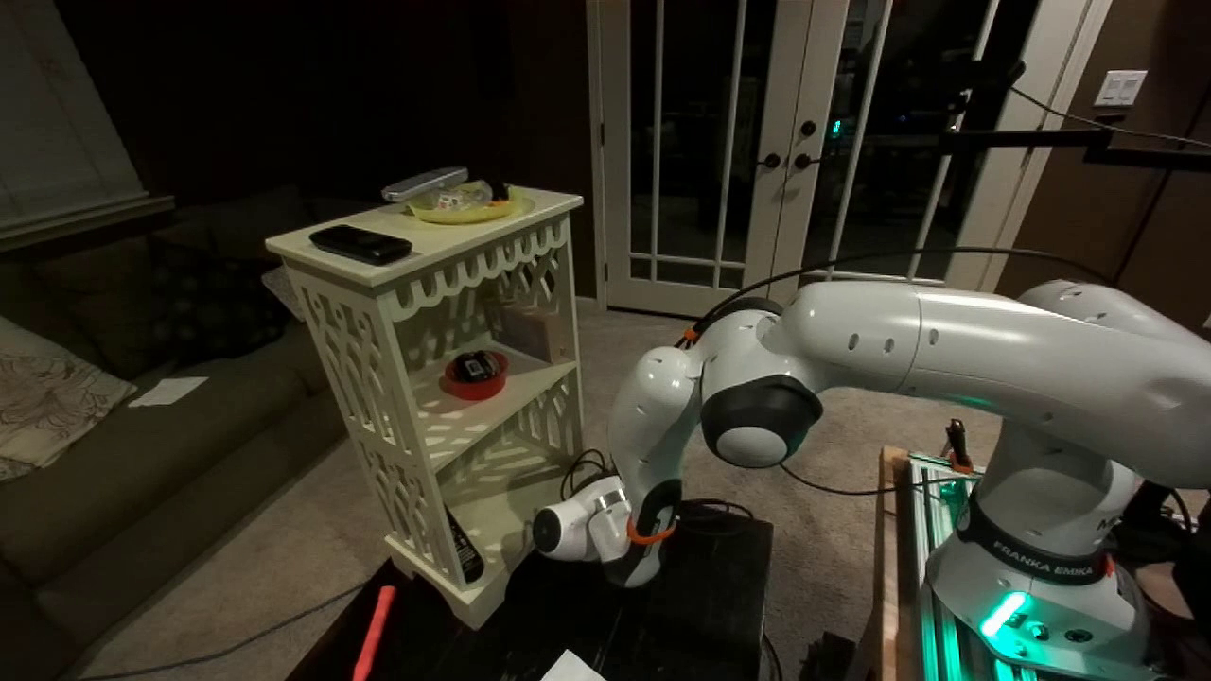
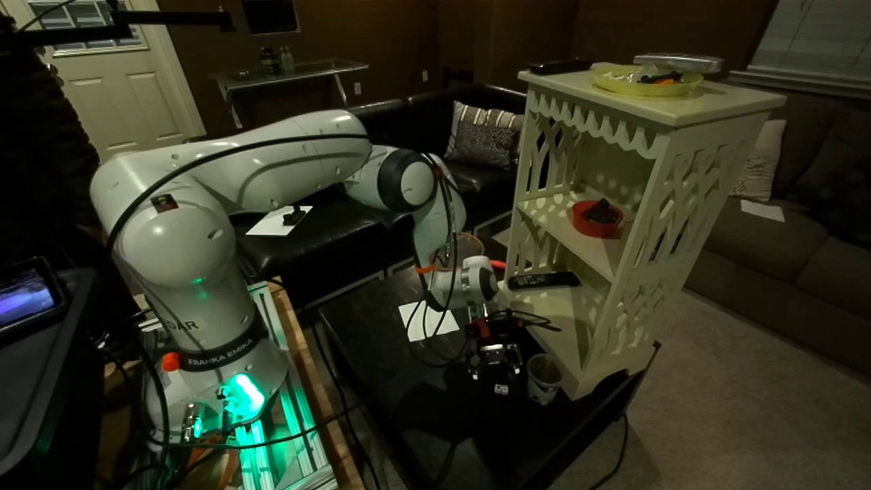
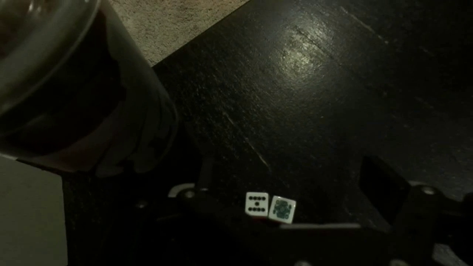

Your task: Put the white object on the white plate on top of the shelf.

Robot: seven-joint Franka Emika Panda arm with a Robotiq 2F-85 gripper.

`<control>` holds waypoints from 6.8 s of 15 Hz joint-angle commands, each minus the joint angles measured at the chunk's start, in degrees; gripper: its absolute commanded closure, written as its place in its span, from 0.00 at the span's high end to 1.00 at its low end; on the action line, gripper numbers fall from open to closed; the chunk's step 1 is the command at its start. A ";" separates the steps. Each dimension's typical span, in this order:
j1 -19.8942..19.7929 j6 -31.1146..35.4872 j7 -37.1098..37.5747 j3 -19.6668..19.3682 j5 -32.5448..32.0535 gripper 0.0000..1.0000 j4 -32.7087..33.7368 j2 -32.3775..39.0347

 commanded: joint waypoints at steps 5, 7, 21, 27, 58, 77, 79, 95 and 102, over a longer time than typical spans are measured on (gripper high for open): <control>-3.73 -5.84 -3.70 5.88 1.31 1.00 1.79 0.00; -5.40 -7.78 -4.76 7.34 2.93 1.00 2.60 0.00; -6.91 -5.52 -7.62 8.65 3.68 1.00 4.47 -0.05; -5.97 -5.95 -5.63 7.42 3.24 1.00 6.09 0.34; -13.20 1.02 -12.78 10.08 5.84 1.00 4.10 0.08; -11.49 6.85 -6.29 7.08 8.49 0.31 2.87 0.31; -11.55 6.98 -6.11 7.15 8.53 0.16 2.91 0.31; -28.01 8.25 -46.66 18.59 9.17 0.11 -13.33 -14.65; -29.90 6.51 -67.95 20.74 11.40 0.11 -23.76 -22.20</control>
